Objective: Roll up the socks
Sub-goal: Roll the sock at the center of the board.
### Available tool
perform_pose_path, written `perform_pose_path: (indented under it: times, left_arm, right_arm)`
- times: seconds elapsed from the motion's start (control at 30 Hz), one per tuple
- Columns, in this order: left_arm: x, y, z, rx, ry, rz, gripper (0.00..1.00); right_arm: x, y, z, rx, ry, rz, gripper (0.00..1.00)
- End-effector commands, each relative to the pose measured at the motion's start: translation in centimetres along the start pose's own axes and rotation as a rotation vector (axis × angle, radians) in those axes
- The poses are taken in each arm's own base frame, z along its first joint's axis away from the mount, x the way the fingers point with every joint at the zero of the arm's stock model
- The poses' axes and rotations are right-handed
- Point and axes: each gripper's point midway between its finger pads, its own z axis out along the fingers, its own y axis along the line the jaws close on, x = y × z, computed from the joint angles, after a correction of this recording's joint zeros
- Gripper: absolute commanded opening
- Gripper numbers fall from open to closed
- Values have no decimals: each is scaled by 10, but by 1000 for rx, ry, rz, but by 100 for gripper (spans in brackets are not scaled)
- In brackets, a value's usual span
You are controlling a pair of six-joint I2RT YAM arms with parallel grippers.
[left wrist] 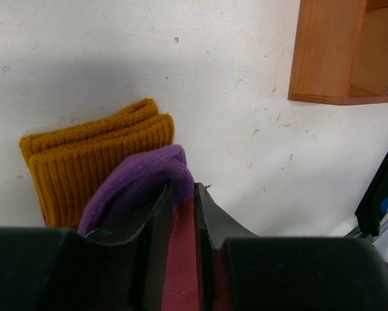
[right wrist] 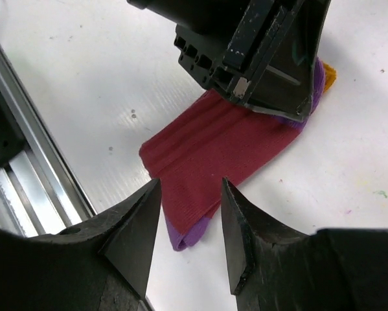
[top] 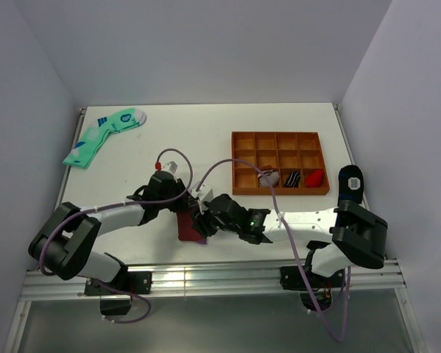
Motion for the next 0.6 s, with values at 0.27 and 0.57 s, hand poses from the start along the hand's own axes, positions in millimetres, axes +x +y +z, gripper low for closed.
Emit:
perform_pose_path:
  times: [0.27,0.57]
  left_arm:
    - [-43,-15,-41,8,-219,-87,31]
    - [-19,55,-66,-159,-341,-207,32]
  right_arm:
    - [-16,9,-15,-78,-79,-52,49]
    - [10,12,23,-56,26,-98,47]
